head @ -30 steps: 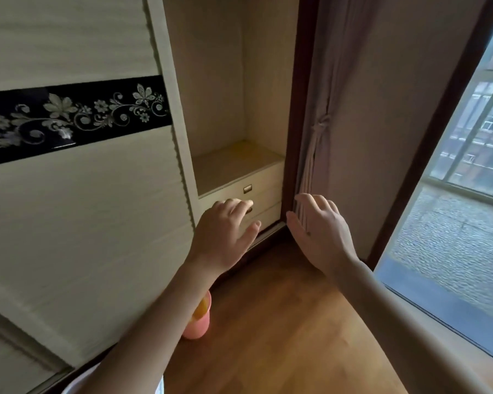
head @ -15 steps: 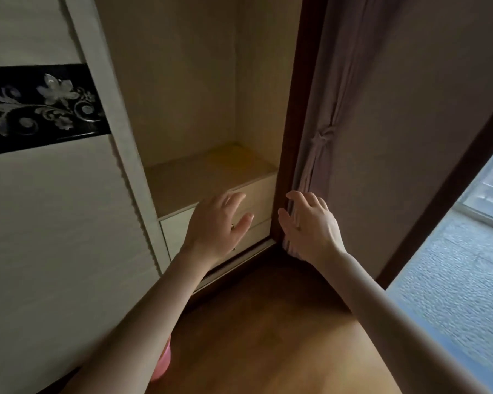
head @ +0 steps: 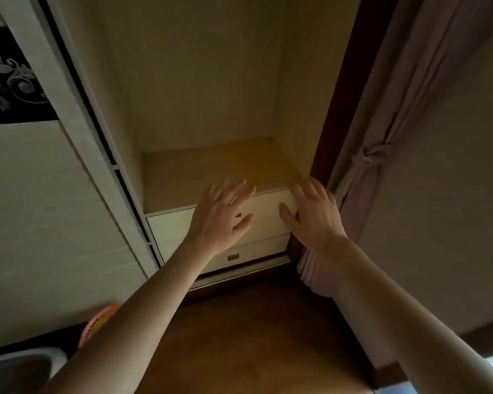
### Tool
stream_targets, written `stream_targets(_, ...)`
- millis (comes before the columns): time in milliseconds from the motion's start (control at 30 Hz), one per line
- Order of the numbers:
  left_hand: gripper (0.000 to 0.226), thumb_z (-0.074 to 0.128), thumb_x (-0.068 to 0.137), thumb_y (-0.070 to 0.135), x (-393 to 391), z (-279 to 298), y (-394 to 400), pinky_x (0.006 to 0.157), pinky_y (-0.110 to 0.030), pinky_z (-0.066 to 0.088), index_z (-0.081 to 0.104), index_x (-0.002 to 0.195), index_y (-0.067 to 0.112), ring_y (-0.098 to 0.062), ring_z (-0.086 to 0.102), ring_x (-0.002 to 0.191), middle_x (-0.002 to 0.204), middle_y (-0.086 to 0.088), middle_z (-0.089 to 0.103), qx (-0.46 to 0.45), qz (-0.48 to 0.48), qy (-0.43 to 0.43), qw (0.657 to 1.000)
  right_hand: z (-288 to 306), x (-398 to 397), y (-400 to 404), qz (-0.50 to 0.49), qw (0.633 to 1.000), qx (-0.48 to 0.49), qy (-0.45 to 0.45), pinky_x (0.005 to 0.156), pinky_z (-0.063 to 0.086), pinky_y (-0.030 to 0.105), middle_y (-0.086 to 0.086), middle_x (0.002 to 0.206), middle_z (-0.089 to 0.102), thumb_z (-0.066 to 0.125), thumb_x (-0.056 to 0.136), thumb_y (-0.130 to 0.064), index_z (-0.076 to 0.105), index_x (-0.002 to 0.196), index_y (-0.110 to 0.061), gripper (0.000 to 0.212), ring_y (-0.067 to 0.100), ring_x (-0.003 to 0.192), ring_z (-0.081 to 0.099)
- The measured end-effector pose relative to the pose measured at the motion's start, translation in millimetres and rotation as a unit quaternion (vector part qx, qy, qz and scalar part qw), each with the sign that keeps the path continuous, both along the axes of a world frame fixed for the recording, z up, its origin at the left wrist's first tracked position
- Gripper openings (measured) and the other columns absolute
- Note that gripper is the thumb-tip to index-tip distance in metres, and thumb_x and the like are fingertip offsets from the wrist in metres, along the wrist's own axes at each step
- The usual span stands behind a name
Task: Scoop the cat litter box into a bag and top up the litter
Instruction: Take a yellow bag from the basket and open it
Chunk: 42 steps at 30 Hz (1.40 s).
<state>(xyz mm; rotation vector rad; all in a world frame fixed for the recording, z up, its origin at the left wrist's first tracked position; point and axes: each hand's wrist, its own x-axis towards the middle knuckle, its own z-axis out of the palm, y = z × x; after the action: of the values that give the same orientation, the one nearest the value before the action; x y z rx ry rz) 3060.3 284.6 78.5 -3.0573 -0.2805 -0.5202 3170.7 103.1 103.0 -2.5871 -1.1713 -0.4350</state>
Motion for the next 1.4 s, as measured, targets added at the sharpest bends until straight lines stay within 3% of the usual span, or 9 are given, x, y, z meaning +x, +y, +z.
stream_targets(267, 0.059, 0.02, 0.094, 0.058, 102.1, -33.5, 13.6, 0.116, -0.047, 0.015, 0.026, 0.146, 0.031, -0.026, 0.021, 0.142, 0.153, 0.001, 0.029, -0.02, 0.064, 0.037, 0.997, -39.0, 135.0, 35.9, 0.071, 0.996, -0.01, 0.044, 0.103, 0.036, 0.048, 0.004, 0.141, 0.045, 0.041, 0.093, -0.043, 0.036, 0.14, -0.022, 0.052, 0.027, 0.131, 0.038)
stream_targets(433, 0.06, 0.02, 0.093, 0.057, 180.7, -66.9, 59.5, 0.117, -0.046, 0.012, 0.023, 0.147, 0.031, -0.025, 0.018, 0.143, 0.155, 0.002, 0.025, -0.03, 0.074, 0.06, 0.995, -82.5, 216.2, 85.7, 0.078, 0.994, -0.024, 0.073, 0.101, 0.039, 0.047, 0.009, 0.139, 0.048, 0.029, 0.09, -0.049, 0.041, 0.139, -0.017, 0.06, 0.029, 0.128, 0.043)
stream_targets(633, 0.059, 0.023, 0.094, 0.054, 294.5, -117.8, 130.2, 0.118, -0.045, 0.008, 0.015, 0.149, 0.035, -0.023, 0.009, 0.145, 0.157, 0.004, 0.016, -0.059, 0.055, 0.103, 0.991, -137.8, 308.0, 149.3, 0.068, 0.993, -0.018, 0.097, 0.095, 0.045, 0.049, 0.016, 0.136, 0.051, 0.032, 0.09, -0.043, 0.046, 0.137, -0.011, 0.058, 0.035, 0.123, 0.048)
stream_targets(833, 0.057, 0.035, 0.095, 0.047, 388.1, -163.5, 189.0, 0.116, -0.046, 0.015, 0.022, 0.148, 0.029, -0.028, 0.017, 0.143, 0.156, 0.0, 0.023, -0.078, 0.048, 0.135, 0.987, -181.9, 393.2, 196.0, 0.048, 0.99, -0.051, 0.122, 0.103, 0.039, 0.048, 0.014, 0.145, 0.041, 0.041, 0.095, -0.036, 0.039, 0.143, -0.012, 0.053, 0.032, 0.132, 0.039)
stream_targets(1000, 0.059, 0.036, 0.097, 0.046, 456.8, -219.8, 219.6, 0.116, -0.044, 0.013, 0.018, 0.15, 0.026, -0.027, 0.014, 0.144, 0.158, -0.002, 0.016, -0.096, 0.055, 0.181, 0.977, -234.6, 460.9, 238.7, 0.043, 0.981, -0.108, 0.156, 0.108, 0.031, 0.045, 0.01, 0.153, 0.029, 0.04, 0.097, -0.036, 0.028, 0.147, -0.018, 0.055, 0.028, 0.139, 0.028)
stream_targets(1200, 0.064, 0.037, 0.097, 0.044, 513.5, -287.3, 226.5, 0.115, -0.043, 0.014, 0.011, 0.151, 0.021, -0.025, 0.012, 0.144, 0.159, -0.004, 0.008, -0.126, 0.1, 0.241, 0.957, -296.8, 509.5, 273.8, 0.068, 0.966, -0.175, 0.18, 0.109, 0.03, 0.046, 0.01, 0.155, 0.024, 0.04, 0.096, -0.037, 0.024, 0.149, -0.02, 0.058, 0.029, 0.14, 0.026)
stream_targets(1300, 0.062, 0.038, 0.098, 0.037, 524.0, -302.5, 227.7, 0.113, -0.042, 0.016, 0.012, 0.15, 0.017, -0.025, 0.016, 0.143, 0.157, -0.005, 0.015, -0.113, 0.106, 0.251, 0.955, -310.0, 522.7, 282.1, 0.082, 0.963, -0.185, 0.178, 0.109, 0.032, 0.046, 0.011, 0.155, 0.025, 0.04, 0.096, -0.037, 0.024, 0.149, -0.02, 0.057, 0.029, 0.14, 0.027)
stream_targets(1400, 0.052, 0.039, 0.098, 0.027, 527.1, -313.1, 227.7, 0.11, -0.04, 0.021, 0.026, 0.147, 0.014, -0.026, 0.027, 0.138, 0.152, -0.006, 0.029, -0.117, 0.101, 0.235, 0.96, -315.7, 532.8, 288.8, 0.097, 0.957, -0.193, 0.193, 0.11, 0.03, 0.046, 0.011, 0.156, 0.022, 0.039, 0.097, -0.036, 0.022, 0.149, -0.02, 0.057, 0.029, 0.141, 0.024)
